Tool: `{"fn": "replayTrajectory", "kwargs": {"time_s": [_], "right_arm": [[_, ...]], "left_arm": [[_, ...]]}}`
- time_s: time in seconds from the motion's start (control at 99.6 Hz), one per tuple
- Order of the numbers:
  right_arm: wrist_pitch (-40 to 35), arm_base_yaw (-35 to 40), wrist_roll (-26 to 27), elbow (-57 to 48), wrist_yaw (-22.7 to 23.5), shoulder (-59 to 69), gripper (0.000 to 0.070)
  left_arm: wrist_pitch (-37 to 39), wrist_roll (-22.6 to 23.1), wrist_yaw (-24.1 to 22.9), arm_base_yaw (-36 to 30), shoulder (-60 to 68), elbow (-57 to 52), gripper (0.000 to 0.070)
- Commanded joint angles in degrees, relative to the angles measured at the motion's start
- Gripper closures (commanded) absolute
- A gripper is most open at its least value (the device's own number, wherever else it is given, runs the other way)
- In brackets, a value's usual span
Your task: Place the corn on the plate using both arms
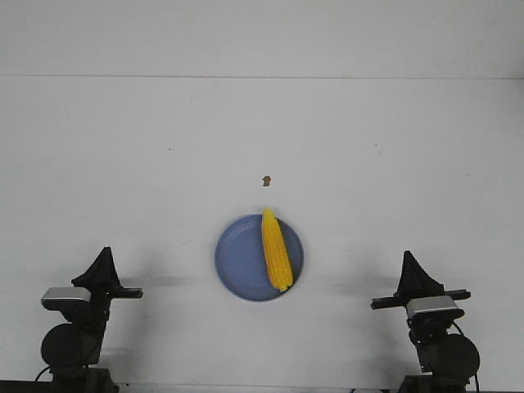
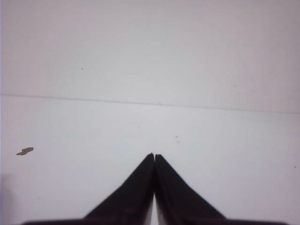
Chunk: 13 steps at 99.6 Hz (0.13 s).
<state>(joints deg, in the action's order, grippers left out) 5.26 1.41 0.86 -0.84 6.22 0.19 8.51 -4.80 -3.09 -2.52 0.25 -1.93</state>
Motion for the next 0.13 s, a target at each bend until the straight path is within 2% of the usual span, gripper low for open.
{"fn": "replayTrajectory", "kwargs": {"time_s": [0.0,0.12], "right_arm": [[0.5,0.0,0.5,0.2,-0.1,-0.1,0.0700],[0.5,0.0,0.5,0.2,-0.1,-0.1,0.0700]], "left_arm": [[0.6,0.7,-0.1,0.0,-0.1,1.1,0.0685],[0.6,0.7,-0.1,0.0,-0.1,1.1,0.0685]]}}
